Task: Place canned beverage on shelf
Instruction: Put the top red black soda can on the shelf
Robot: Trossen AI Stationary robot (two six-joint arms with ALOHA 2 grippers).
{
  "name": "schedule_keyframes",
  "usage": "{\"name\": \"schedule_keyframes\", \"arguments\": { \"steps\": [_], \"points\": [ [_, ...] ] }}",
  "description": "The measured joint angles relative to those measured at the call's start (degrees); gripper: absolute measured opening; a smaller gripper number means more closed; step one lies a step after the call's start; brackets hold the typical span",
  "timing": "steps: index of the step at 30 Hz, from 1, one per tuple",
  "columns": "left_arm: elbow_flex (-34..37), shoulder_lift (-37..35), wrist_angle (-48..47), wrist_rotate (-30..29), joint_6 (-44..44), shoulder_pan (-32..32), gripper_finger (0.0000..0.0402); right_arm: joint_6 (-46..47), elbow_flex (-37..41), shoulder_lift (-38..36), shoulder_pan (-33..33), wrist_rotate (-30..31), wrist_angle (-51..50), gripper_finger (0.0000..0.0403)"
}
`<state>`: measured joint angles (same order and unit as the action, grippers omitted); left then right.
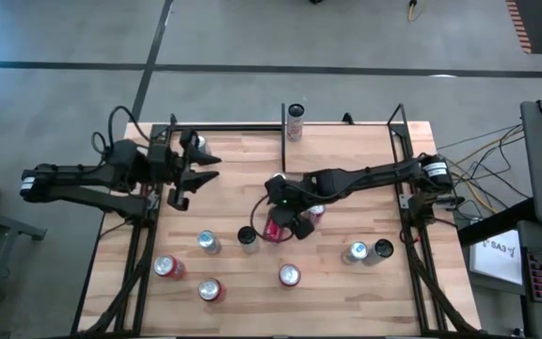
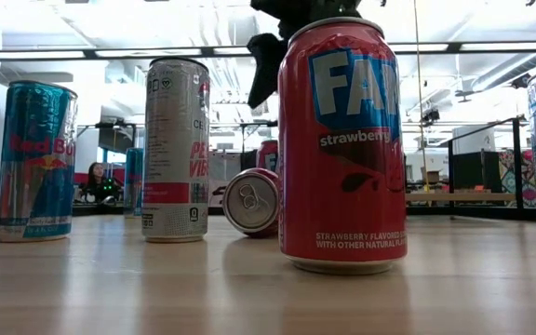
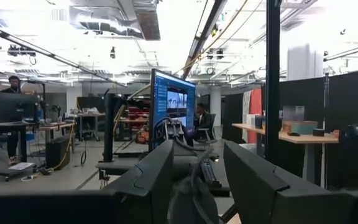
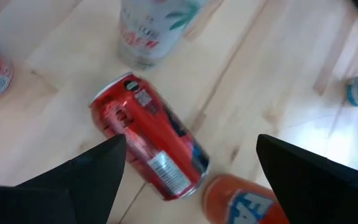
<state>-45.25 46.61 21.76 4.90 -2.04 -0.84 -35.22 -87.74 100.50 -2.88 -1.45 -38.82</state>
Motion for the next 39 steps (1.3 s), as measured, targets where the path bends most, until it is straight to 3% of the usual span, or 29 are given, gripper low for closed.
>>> {"name": "schedule_keyframes", "arguments": {
  "steps": [15, 39],
  "points": [
    [0.0, 0.3, -0.6, 0.0, 0.0, 0.0, 0.0127, -3.7, -3.0, 9.3, -0.3, 0.1, -4.5, 0.0350],
    [0.0, 0.5, -1.8, 0.0, 0.0, 0.0, 0.0127, -9.8, -3.0, 16.9, 0.7, 0.0, -2.6, 0.0347]
  ]
}}
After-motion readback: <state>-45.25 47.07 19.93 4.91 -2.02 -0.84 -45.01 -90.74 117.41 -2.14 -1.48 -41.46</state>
